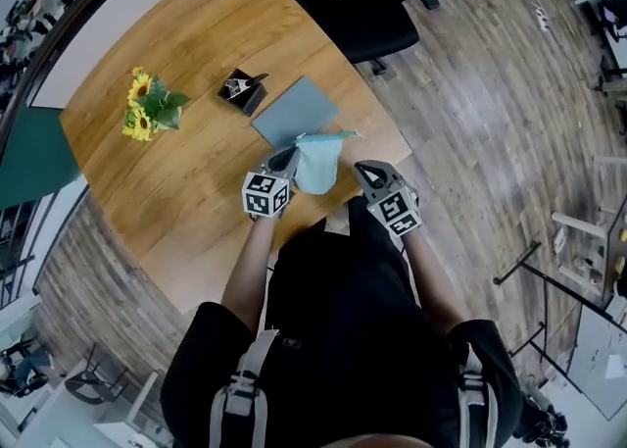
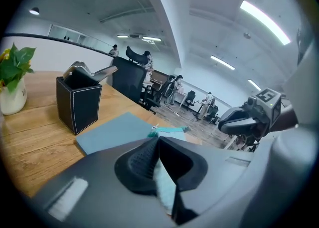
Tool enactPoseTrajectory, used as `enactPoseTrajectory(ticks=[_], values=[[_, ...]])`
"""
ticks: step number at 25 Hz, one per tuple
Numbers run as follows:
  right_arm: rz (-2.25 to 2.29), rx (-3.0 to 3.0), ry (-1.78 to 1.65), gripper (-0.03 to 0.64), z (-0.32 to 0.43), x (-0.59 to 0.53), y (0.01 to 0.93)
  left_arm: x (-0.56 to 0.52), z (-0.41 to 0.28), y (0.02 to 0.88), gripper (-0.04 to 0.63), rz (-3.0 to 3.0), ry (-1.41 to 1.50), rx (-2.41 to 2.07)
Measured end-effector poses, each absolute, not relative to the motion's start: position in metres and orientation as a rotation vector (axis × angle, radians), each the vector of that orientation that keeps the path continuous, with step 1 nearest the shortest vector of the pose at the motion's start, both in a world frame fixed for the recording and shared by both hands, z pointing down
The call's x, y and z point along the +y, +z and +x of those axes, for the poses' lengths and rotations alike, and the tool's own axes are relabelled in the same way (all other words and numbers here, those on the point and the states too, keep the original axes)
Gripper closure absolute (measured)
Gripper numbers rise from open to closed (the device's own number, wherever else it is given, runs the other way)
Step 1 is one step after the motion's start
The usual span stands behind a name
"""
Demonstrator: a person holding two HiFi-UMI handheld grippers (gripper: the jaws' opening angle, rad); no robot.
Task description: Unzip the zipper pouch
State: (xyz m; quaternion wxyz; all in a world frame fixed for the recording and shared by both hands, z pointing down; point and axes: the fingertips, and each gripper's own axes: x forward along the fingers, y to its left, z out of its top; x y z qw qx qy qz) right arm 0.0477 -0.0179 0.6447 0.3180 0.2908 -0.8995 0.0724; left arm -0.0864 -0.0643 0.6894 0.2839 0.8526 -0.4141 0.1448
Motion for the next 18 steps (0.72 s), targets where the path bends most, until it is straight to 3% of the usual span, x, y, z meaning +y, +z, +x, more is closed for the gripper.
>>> enactPoseTrajectory(ticks=[18], values=[[0.769, -2.398, 0.118, 0.612, 0.037, -0.024, 0.625, -0.034, -0.04, 0.641, 0.586, 2.589, 0.516, -0.906]])
